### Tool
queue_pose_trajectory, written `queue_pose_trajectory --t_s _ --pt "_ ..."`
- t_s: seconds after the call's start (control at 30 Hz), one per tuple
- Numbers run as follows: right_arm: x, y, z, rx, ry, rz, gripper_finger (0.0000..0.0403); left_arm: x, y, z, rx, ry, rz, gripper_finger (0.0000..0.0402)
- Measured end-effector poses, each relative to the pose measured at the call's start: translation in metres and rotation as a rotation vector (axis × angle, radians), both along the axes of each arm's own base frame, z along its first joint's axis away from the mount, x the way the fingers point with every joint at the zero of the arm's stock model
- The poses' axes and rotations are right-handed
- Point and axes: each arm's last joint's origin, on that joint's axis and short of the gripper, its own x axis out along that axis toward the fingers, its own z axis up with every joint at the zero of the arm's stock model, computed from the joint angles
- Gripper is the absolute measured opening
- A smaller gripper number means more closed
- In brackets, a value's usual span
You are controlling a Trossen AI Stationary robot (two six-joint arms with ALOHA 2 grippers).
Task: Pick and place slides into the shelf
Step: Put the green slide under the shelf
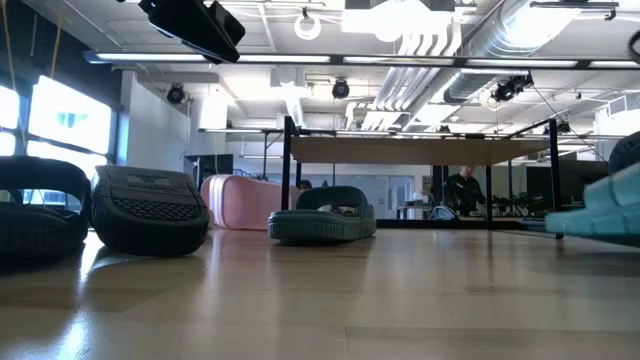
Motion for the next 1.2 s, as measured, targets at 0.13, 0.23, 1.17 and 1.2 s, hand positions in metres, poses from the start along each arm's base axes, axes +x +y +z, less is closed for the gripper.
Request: queue_pose_trajectory --t_s 0.13,0.23,1.17,1.2 --pt "0.005 -0.006 0.008 -0.069 -0.015 -0.021 0.0004 -0.001 0.0 -0.001 0.0 0.008 0.0 0.004" --pt "0.013 -0.01 0.013 -0.07 -0.066 0.008 0.0002 -0.001 0.0 -0.001 -0.001 0.018 0.001 0.004" --pt "0.148 -0.112 0.01 -0.109 -0.051 -0.206 0.0 -0.003 0.0 -0.004 0.0 0.052 0.0 0.004" --pt "0.151 -0.116 0.006 -0.114 -0.04 -0.221 0.0 -0.003 0.0 -0.004 0.001 0.052 0.0 0.004"
